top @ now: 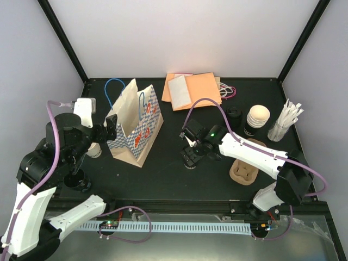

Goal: Pack the takeout coffee

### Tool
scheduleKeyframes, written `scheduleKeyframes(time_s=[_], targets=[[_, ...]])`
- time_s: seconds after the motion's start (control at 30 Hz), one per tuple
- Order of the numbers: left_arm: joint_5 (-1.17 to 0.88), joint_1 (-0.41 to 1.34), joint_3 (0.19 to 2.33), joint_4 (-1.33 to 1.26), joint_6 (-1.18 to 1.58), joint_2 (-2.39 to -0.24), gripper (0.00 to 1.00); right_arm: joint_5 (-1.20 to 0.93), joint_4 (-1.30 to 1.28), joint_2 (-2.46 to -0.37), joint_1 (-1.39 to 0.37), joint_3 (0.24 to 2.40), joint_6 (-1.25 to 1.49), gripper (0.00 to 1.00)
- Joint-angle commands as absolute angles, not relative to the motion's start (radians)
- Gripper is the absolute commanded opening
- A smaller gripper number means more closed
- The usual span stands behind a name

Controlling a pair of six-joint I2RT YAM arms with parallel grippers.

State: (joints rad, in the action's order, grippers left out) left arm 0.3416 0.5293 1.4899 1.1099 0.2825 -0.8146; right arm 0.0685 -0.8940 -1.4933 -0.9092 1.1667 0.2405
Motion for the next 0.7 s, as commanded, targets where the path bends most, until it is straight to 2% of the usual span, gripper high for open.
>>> scheduleKeyframes(time_s=[0.0,0.23,0.67], targets=[[0.382,0.516,1.506,1.136,0.262,-0.819,0.99,0.098,-0.910,-1.506,-0.919,1.200,0.234,0.89],[0.387,0.506,1.506,1.139,0.259,-0.820,0.99,0.151,-0.936,-1.517,-0.939,1.225,0.232,0.90],[0.386,0.496,1.491,1.145,0.256,-0.821,0.99,0.144,-0.943,-1.541,-0.954,1.246,0.230,0.81]])
